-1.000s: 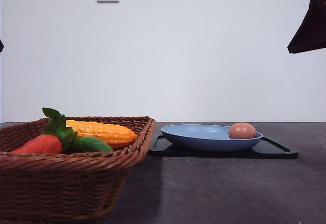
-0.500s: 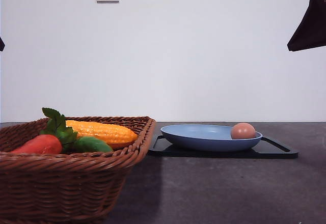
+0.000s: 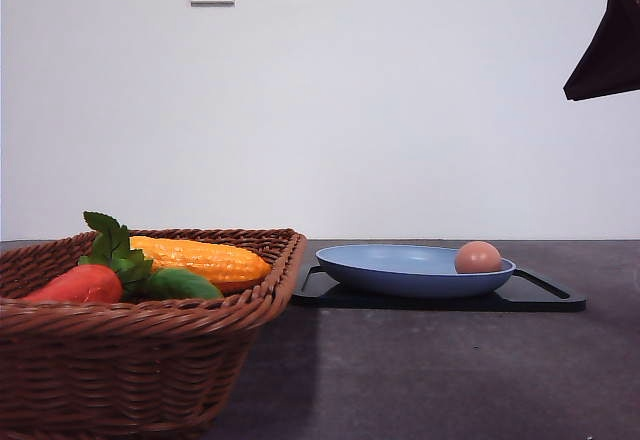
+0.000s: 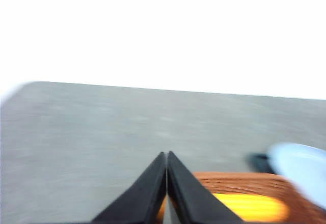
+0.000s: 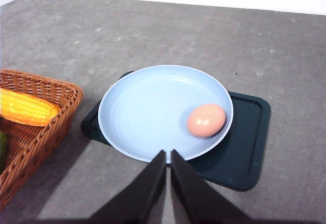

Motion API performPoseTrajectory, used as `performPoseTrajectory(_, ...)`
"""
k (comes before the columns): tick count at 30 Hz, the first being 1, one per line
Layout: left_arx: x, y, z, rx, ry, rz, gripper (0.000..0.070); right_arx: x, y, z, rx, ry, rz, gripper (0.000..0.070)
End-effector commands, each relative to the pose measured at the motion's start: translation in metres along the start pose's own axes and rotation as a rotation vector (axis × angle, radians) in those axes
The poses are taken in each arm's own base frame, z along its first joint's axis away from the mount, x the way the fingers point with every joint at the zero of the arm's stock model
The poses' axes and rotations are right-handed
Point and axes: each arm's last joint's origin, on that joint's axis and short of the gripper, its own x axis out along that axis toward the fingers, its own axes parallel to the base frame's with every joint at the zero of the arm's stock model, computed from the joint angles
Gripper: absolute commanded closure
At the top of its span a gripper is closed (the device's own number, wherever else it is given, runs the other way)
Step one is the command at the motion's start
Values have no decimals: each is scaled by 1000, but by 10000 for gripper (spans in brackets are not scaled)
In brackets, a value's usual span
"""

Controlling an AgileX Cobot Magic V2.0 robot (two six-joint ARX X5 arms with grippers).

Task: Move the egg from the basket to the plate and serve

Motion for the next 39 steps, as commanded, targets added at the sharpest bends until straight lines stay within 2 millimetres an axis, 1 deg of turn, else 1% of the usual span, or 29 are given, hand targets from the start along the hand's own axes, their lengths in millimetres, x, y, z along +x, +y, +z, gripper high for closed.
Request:
performPoseTrajectory(1, 1, 4, -8, 21, -24, 35, 700, 0, 1, 4, 16, -14, 3, 700)
performPoseTrajectory(5, 5, 12, -34, 11, -32, 113, 700, 0, 1, 3, 16, -14, 3, 700)
performPoseTrajectory(10, 18, 18, -65, 12, 14, 93, 700, 0, 1, 4, 17, -17, 3, 700)
performPoseTrajectory(15, 24, 23, -86, 9, 74, 107, 700, 0, 1, 4, 17, -17, 4, 700)
performPoseTrajectory(21, 28, 27, -107, -9, 137, 125, 700, 0, 1, 4, 17, -18, 4, 700)
performPoseTrajectory(24, 29, 27, -110, -57, 147, 129, 700, 0, 1, 4, 17, -18, 4, 700)
performPoseTrajectory(39, 29, 27, -109, -57, 143, 129, 700, 0, 1, 4, 16, -18, 4, 700)
